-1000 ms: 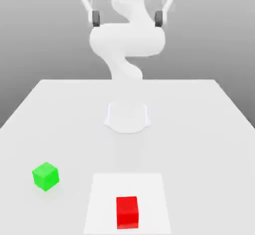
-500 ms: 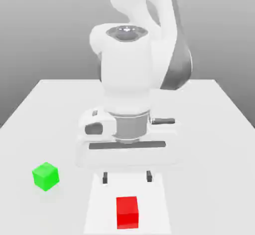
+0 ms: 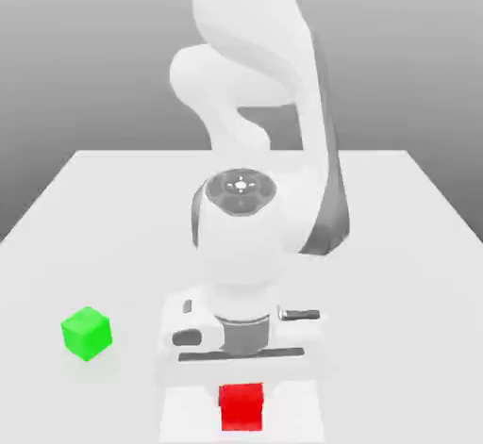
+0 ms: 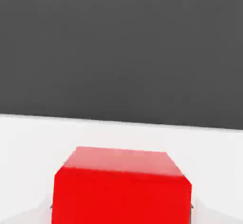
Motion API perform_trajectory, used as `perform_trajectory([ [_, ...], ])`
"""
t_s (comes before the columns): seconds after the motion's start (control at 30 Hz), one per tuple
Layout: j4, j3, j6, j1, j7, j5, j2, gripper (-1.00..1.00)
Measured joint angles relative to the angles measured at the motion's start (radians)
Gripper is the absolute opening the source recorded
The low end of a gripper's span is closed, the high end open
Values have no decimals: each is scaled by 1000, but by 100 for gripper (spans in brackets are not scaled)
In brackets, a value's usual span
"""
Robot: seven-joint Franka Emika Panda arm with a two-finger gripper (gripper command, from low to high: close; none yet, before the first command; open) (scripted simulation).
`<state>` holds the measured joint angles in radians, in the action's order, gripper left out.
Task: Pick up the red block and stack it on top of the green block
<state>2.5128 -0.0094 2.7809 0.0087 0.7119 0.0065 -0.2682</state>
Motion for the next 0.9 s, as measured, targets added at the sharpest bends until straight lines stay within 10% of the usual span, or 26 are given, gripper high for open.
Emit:
perform_trajectory([
  [0.63,203,-259,-124,-357,714,-47,331,-100],
  [0.83,206,-222,42,-381,668,75,162,-100],
  [0.87,205,-210,67,-390,654,95,135,100],
  [0.9,205,-210,67,-390,654,95,135,100],
])
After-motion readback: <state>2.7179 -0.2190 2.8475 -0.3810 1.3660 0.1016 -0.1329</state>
